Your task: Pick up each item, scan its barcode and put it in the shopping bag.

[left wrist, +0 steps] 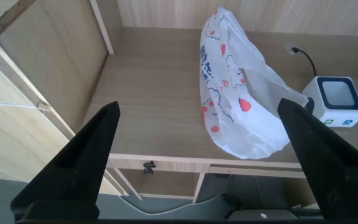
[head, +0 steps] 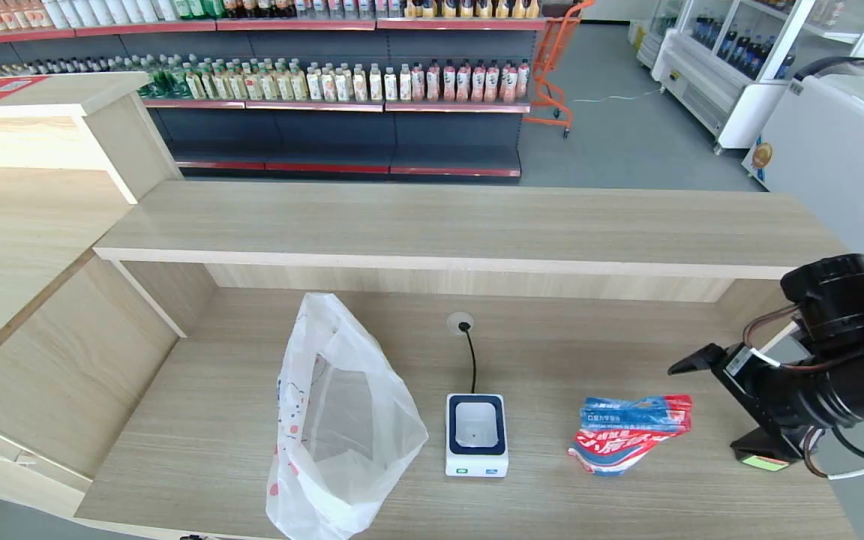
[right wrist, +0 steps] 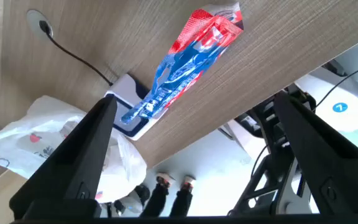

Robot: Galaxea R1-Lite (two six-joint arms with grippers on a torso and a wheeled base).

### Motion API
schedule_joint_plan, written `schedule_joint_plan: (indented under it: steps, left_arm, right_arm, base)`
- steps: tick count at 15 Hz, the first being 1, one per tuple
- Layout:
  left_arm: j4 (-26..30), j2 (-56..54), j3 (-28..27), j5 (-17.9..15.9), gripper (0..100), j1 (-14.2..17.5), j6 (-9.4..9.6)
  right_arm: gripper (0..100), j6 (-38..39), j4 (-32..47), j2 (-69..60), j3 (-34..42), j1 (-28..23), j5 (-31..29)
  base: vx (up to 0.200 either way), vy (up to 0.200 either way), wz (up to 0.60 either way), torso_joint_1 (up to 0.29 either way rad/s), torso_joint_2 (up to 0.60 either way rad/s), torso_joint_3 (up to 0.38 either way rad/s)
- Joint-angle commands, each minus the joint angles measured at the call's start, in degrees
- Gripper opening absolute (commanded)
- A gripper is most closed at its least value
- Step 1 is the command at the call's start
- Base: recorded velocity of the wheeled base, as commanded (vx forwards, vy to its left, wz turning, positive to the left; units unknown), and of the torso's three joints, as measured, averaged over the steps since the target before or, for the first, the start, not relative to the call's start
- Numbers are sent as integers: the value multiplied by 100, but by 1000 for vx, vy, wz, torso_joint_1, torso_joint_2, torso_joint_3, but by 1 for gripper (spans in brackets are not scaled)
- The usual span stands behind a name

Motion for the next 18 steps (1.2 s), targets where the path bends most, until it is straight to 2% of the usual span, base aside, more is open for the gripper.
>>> schedule_joint_plan:
  steps: [1, 3, 5, 12, 17, 18]
  left_arm:
    - [2, -2, 1, 1, 100, 0, -1]
    - [-6, -2, 1, 1, 100, 0, -1]
    - [-6, -2, 1, 1, 100, 0, -1]
    - [-6, -2, 1, 1, 100, 0, -1]
    - [-6, -2, 1, 1, 100, 0, -1]
    - [-6, -2, 1, 1, 100, 0, -1]
  right_arm:
    - [100, 55, -18, 837, -302, 132, -128]
    - [100, 73, -18, 1145, -416, 185, -260]
    - [100, 275, -247, 1531, -627, 369, -392]
    - [100, 284, -932, 2691, -794, 932, -770]
    - [100, 222, -1099, 3008, -996, 1143, -1086]
    - [0, 196, -1275, 3025, -970, 1204, -1095]
  base:
    - [0, 0, 0, 0, 0, 0]
    - [0, 0, 0, 0, 0, 0]
    - [0, 0, 0, 0, 0, 0]
    - [0, 0, 0, 0, 0, 0]
    - [0, 0, 0, 0, 0, 0]
    - [0, 0, 0, 0, 0, 0]
